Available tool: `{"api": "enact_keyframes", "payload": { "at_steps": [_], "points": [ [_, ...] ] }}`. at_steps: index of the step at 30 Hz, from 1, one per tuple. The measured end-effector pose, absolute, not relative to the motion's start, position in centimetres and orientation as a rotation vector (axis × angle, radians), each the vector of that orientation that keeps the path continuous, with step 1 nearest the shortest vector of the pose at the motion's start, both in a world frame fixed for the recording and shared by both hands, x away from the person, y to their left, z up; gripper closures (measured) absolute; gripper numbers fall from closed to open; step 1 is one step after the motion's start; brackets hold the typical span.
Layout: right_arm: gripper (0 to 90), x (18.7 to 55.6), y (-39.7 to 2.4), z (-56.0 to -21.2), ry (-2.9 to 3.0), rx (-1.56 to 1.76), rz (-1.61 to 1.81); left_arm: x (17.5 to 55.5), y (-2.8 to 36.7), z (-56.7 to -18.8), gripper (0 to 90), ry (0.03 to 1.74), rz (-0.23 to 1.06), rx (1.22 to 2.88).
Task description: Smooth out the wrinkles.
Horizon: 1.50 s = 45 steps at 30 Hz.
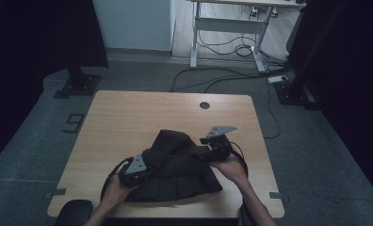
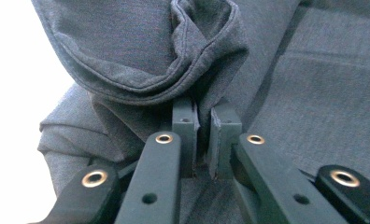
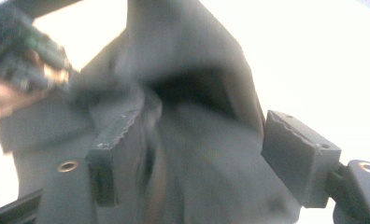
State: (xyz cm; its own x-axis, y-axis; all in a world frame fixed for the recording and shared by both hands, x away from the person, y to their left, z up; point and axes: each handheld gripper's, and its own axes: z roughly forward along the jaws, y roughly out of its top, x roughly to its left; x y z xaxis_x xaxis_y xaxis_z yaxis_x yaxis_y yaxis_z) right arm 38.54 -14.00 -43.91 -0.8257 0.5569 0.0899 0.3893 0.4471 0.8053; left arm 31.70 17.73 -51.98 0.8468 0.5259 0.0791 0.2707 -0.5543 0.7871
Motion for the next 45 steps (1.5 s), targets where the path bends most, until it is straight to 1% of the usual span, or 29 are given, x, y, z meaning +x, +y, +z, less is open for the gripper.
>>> {"api": "enact_keyframes", "payload": {
  "at_steps": [5,6,7,8,9,10,11,13,14,15,16,18,20,23,24,25,27,29,30,31,33,34,35,36,37,38,40,41,45],
  "points": [
    [25.5,41.9,-9.7,-43.3,2.542,0.752,1.333,31.6,18.3,-51.9,78.9,0.577,0.371,2.162],
    [25.5,41.9,-9.7,-43.3,2.542,0.752,1.333,31.6,18.3,-51.9,78.2,0.577,0.371,2.162],
    [35.6,42.7,-8.3,-43.2,2.561,0.713,1.316,31.4,18.5,-51.8,77.3,0.580,0.370,2.157],
    [35.6,42.7,-8.3,-43.2,2.561,0.713,1.316,31.4,18.5,-51.8,76.2,0.580,0.370,2.157],
    [59.3,42.8,-7.7,-43.1,2.563,0.690,1.257,31.3,18.8,-51.8,74.6,0.583,0.369,2.152],
    [59.3,42.8,-7.7,-43.1,2.563,0.690,1.257,31.3,18.8,-51.8,72.5,0.583,0.369,2.152],
    [75.0,42.6,-7.8,-43.2,2.563,0.695,1.244,31.0,19.4,-51.4,69.7,0.586,0.377,2.146],
    [80.5,42.0,-8.6,-43.4,2.553,0.694,1.259,30.9,20.2,-50.7,63.5,0.583,0.409,2.144],
    [81.4,41.6,-9.1,-43.5,2.549,0.707,1.267,30.9,20.2,-50.7,60.7,0.583,0.409,2.144],
    [81.4,41.6,-9.1,-43.5,2.549,0.707,1.267,30.9,20.7,-50.4,60.7,0.588,0.420,2.137],
    [82.4,40.7,-10.3,-43.9,2.537,0.718,1.282,31.1,21.7,-49.7,57.4,0.617,0.456,2.119],
    [82.8,39.7,-11.4,-44.3,2.530,0.725,1.294,31.4,22.3,-49.4,55.3,0.641,0.475,2.107],
    [82.9,38.5,-12.2,-44.9,2.530,0.717,1.305,32.6,23.3,-48.5,52.7,0.711,0.499,2.060],
    [83.0,36.5,-13.4,-46.0,2.528,0.725,1.307,33.9,23.2,-48.0,49.6,0.749,0.500,2.038],
    [83.0,36.5,-13.4,-46.0,2.528,0.725,1.307,33.9,23.2,-48.0,47.8,0.749,0.500,2.038],
    [82.7,35.4,-14.2,-47.0,2.529,0.744,1.314,34.3,22.8,-48.0,45.8,0.753,0.485,2.033],
    [80.9,34.6,-15.0,-48.1,2.547,0.762,1.329,35.1,21.2,-48.2,42.8,0.738,0.455,2.041],
    [79.6,34.3,-15.4,-48.6,2.553,0.769,1.334,35.5,20.6,-48.3,41.7,0.731,0.442,2.051],
    [77.5,34.0,-15.8,-49.0,2.554,0.783,1.343,35.8,19.9,-48.5,40.6,0.722,0.440,2.066],
    [69.2,33.6,-16.4,-49.2,2.552,0.804,1.377,36.1,19.5,-48.6,39.6,0.717,0.440,2.080],
    [59.8,33.2,-17.3,-48.7,2.560,0.812,1.374,37.5,17.7,-49.0,39.0,0.701,0.395,2.120],
    [59.8,33.2,-17.3,-48.7,2.560,0.812,1.374,37.5,17.7,-49.0,38.7,0.701,0.395,2.120],
    [54.6,33.0,-18.0,-48.1,2.560,0.805,1.343,37.8,16.6,-49.0,38.0,0.672,0.363,2.144],
    [54.6,33.0,-18.0,-48.1,2.560,0.805,1.343,37.8,16.6,-49.0,37.6,0.672,0.363,2.144],
    [50.1,33.1,-18.8,-47.4,2.534,0.838,1.330,37.4,15.7,-48.9,37.2,0.632,0.340,2.159],
    [48.1,33.2,-19.1,-47.0,2.516,0.851,1.328,37.0,15.3,-48.8,36.4,0.611,0.331,2.166],
    [46.9,33.3,-19.4,-46.7,2.493,0.867,1.333,36.5,14.9,-48.7,33.9,0.594,0.330,2.176],
    [41.8,33.5,-19.5,-46.0,2.446,0.923,1.341,35.3,14.5,-48.6,33.2,0.555,0.326,2.190],
    [28.5,33.7,-17.6,-45.1,2.405,1.013,1.359,33.0,14.1,-48.8,31.6,0.510,0.315,2.220]
  ]
}}
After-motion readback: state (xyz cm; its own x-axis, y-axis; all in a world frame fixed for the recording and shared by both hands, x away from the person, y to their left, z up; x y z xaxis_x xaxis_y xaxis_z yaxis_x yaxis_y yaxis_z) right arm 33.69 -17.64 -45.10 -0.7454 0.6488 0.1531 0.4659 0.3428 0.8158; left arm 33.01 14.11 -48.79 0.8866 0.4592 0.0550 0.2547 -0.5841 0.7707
